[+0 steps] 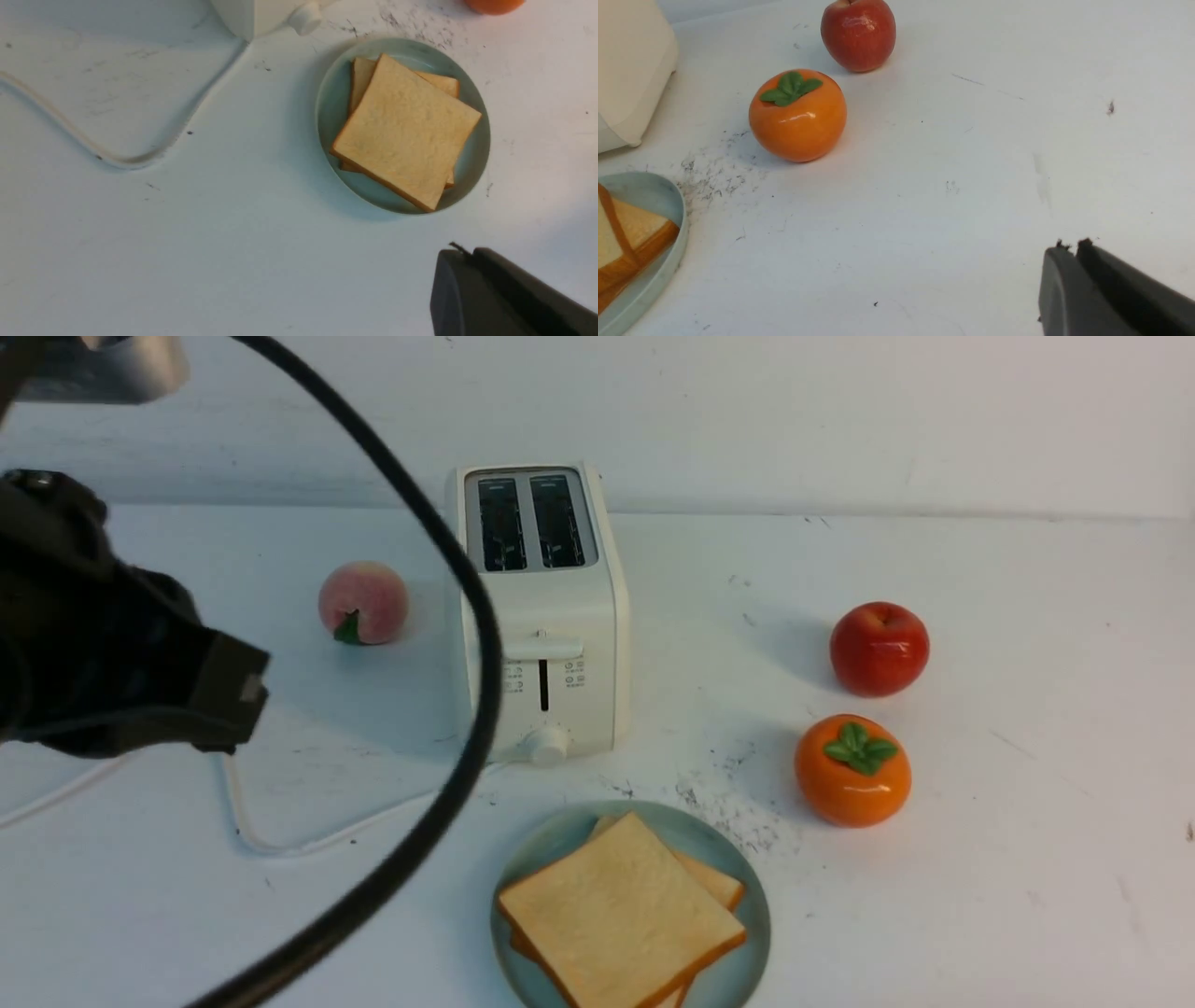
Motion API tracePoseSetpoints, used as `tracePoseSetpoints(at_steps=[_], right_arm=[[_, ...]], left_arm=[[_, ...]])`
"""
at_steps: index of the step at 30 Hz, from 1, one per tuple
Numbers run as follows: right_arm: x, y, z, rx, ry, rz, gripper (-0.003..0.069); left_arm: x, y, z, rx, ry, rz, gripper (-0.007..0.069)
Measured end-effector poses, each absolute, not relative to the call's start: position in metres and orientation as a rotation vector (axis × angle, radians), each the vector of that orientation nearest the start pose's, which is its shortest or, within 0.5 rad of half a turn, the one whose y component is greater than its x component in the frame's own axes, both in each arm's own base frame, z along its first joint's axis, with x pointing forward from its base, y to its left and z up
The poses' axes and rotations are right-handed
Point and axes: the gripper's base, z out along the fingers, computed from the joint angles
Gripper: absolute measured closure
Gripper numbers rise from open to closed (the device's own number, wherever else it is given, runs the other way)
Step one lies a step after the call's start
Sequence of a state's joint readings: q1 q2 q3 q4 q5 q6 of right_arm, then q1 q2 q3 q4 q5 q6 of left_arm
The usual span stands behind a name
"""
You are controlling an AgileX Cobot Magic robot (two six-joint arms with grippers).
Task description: Take toasted bread from bread machine on white table place on plate.
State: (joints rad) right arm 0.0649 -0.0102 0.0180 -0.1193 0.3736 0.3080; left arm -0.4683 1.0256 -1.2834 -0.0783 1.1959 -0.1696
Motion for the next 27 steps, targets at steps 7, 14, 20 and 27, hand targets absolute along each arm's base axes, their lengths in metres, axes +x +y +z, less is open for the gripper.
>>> tracePoseSetpoints(at_steps=[7,14,20,27], right_arm=[[0.053,-0.001,0.174,0.153,1.861,0.140,0.0610],[0.052,-0.001,0.174,0.034,1.867,0.043,0.0608],[0.052,-0.001,0.174,-0.024,1.873,-0.005,0.0608],[0.052,-0.002,0.174,-0.034,1.875,-0.014,0.0600]], left_arm=[[0.113,-0.058,0.434,0.303,2.359,-0.339,0.0624],[0.070,-0.030,0.401,0.128,2.297,-0.362,0.0624],[0.063,-0.026,0.352,0.018,2.219,-0.438,0.0623],[0.084,-0.039,0.291,-0.114,2.074,-0.604,0.0621]])
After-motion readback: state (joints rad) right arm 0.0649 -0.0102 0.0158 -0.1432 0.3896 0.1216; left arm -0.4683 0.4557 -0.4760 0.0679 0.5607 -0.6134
